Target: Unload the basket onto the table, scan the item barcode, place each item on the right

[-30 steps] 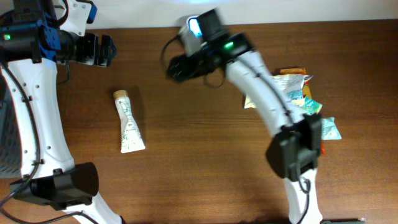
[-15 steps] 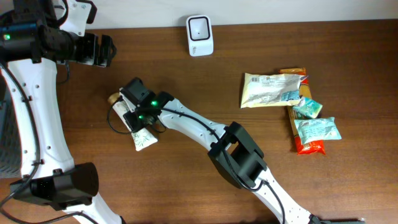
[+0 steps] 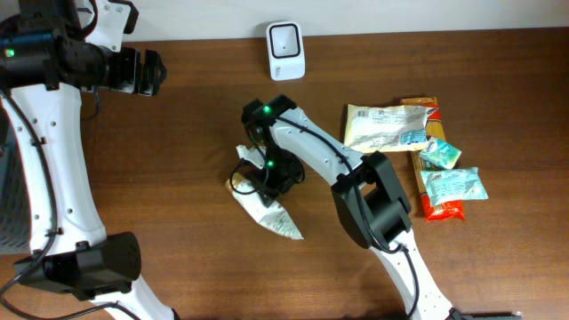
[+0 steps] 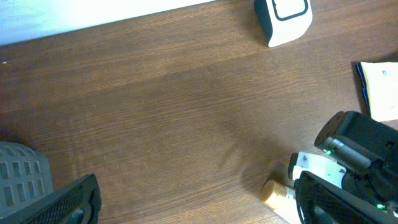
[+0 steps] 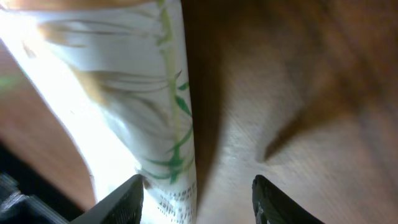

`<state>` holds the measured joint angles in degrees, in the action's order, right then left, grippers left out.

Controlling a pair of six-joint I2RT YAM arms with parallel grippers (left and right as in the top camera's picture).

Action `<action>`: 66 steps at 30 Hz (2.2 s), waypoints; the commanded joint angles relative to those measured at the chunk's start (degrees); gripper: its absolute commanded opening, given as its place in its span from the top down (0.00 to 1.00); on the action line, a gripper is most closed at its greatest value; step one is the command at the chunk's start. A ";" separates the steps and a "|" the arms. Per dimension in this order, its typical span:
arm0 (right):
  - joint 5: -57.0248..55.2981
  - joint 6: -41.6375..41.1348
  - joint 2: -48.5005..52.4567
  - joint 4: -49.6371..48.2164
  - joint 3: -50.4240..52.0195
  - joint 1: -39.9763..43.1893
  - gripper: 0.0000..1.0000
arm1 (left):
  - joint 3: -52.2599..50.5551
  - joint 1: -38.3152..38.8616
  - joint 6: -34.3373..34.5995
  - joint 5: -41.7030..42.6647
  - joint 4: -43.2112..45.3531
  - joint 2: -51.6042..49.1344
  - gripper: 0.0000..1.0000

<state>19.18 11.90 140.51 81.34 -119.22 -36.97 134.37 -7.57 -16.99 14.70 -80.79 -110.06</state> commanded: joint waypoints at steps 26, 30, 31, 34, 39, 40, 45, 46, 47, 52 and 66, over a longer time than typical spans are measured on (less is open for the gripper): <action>1.14 12.68 -1.29 0.39 5.92 2.60 0.88 | 0.02 -0.11 -0.87 0.28 0.11 0.31 0.01; 1.62 10.73 -1.29 0.26 3.17 4.79 0.96 | 0.02 -0.11 -0.87 0.28 0.11 0.31 0.01; 1.62 9.86 -1.29 0.52 1.03 5.20 0.67 | 0.02 -0.11 -0.87 0.28 0.11 0.31 0.01; 1.55 9.88 -1.29 4.61 -7.65 5.55 0.19 | 0.02 -0.11 -0.87 0.28 0.11 0.31 0.01; 1.42 5.42 -1.31 16.02 -33.73 9.62 0.14 | 0.02 -0.09 -0.87 0.28 0.11 0.31 0.01; 2.05 2.71 -2.58 16.02 -37.03 12.13 0.10 | 0.02 -0.11 -0.87 0.28 0.11 0.31 0.01; 10.73 9.07 -5.55 16.00 -27.85 23.76 0.01 | 0.02 -0.11 -0.87 0.28 0.11 0.31 0.01; 11.32 13.66 -5.53 15.98 -20.04 22.88 0.19 | 0.02 -0.11 -0.87 0.28 0.11 0.31 0.01; 11.76 16.92 -5.53 14.78 -12.61 21.31 0.28 | 0.02 -0.11 -0.87 0.28 0.11 0.31 0.01; 12.46 17.64 -5.40 -2.78 8.72 15.08 0.34 | 0.02 -0.11 -0.87 0.28 0.11 0.31 0.01; 26.29 1.05 -5.33 -18.01 21.73 9.64 0.77 | 0.02 -0.11 -0.87 0.28 0.11 0.31 0.01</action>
<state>46.50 18.15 135.04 64.60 -98.32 -27.07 134.37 -7.57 -16.99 14.70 -80.79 -110.06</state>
